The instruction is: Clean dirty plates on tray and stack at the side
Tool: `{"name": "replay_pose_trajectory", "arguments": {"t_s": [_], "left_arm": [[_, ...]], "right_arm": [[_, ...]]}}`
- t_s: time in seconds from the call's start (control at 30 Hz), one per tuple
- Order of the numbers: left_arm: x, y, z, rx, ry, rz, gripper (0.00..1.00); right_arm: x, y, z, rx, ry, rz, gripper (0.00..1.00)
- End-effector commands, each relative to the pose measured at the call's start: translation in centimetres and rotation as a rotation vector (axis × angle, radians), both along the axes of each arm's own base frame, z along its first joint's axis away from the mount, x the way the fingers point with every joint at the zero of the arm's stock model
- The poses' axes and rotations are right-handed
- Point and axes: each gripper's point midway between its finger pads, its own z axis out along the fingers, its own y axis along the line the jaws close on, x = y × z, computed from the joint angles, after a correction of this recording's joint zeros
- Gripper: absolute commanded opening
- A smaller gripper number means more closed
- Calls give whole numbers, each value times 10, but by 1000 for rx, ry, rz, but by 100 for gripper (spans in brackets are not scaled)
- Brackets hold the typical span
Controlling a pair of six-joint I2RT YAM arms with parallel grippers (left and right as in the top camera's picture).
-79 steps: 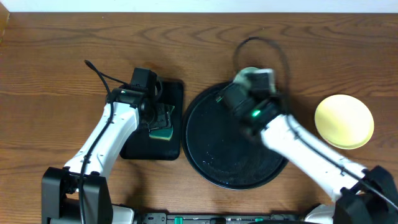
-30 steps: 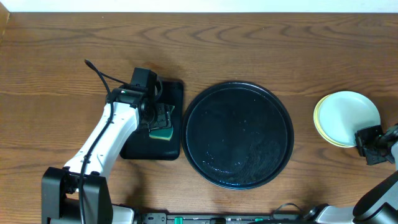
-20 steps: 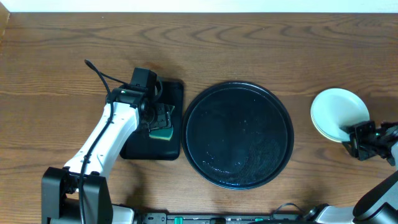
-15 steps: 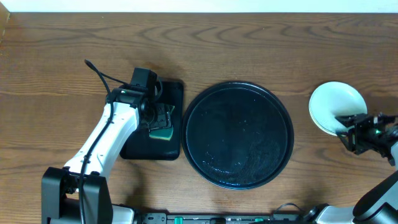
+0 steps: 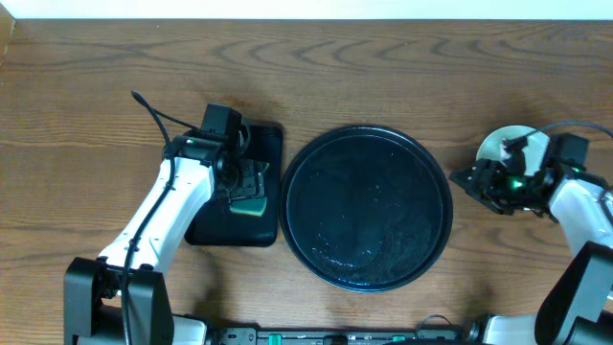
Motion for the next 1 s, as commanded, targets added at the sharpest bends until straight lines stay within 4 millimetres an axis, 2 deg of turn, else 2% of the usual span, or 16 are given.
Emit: {"name": "replay_pose_trajectory", "arguments": {"t_s": [0.0,0.07,0.17,0.23,0.33,0.53,0.67,0.8,0.97], "left_arm": [[8,1,8,8,-24,-29,82],[9,1,10,7,-29,-29,84],[-2,4,11,14,11,-24,87],[-19,13,10,26,84,-6,87],[-34,23,12,32,143,29,87],[-47,32,29,26,121,57,87],[-55,33,47,14,20,57,87],[-59,33,74,-12,-192,47,87],[-68,33,103,-39,-440,9,87]], "right_arm": [[16,-8,9,-231,-19,62,66],[18,-4,11,-299,-8,94,75],[14,7,13,-377,24,151,99],[5,14,11,-449,71,174,99],[-4,16,12,-527,102,180,99],[-15,38,44,-572,6,240,99],[-22,48,74,-579,-110,244,99],[-35,47,105,-647,-261,218,99],[-60,47,128,-641,-428,160,99]]}}
